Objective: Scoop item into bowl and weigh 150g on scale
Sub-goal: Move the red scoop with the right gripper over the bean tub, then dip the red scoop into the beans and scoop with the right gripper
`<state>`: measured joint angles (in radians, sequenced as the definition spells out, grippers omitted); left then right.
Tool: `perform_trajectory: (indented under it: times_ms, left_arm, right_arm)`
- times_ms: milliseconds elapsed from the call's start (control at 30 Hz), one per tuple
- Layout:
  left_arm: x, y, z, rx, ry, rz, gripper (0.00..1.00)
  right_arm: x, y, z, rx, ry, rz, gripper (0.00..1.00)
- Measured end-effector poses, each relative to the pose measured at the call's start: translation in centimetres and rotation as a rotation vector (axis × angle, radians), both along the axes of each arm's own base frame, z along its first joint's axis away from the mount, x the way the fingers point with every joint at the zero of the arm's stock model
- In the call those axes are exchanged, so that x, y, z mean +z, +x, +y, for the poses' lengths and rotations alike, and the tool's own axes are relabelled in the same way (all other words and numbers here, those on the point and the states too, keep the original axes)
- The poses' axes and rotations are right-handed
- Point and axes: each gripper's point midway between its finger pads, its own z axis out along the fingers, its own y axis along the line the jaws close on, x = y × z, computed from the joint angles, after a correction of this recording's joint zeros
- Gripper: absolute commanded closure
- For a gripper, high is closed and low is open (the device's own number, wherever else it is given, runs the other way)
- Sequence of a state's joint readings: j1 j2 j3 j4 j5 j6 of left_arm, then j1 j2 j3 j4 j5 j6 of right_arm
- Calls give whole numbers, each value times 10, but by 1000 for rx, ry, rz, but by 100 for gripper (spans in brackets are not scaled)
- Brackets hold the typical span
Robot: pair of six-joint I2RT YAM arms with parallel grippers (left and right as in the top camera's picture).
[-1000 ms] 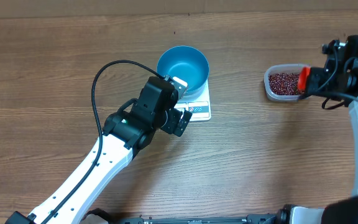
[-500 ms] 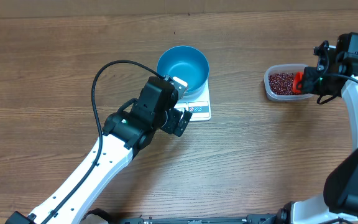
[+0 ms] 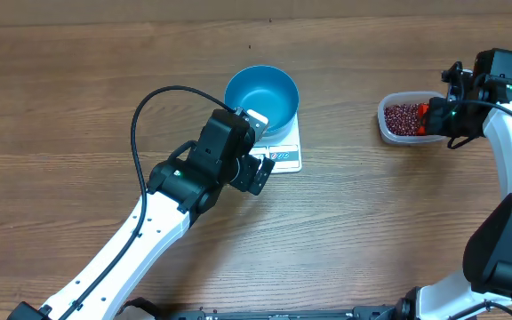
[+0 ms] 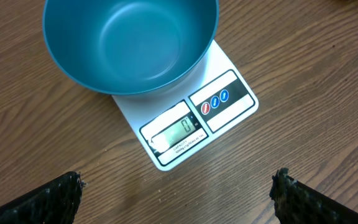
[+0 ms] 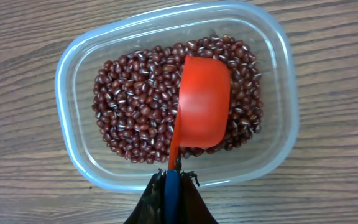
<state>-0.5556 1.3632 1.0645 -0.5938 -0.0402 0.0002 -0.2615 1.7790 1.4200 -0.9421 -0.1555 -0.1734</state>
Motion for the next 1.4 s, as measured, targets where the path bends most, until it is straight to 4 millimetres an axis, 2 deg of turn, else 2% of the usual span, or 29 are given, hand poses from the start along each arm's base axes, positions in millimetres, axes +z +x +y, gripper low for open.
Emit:
perform_trajectory:
  times_ms: [200,433,700,967,1400]
  left_arm:
    - [0,0,0,0,0,0,0]
    - [0,0,0,0,0,0,1]
    - [0,0,0,0,0,0,0]
    - [0,0,0,0,0,0,0]
    - [0,0,0,0,0,0,0]
  right_arm:
    - [-7,3,4,18,25,4,96]
    - [-21,4,18,45,114,30,96]
    - [-23,3,20,46,138,36,96]
    - [-38,-5,31,76,278,79,96]
    - [-35,-5,24,60,370,51,96]
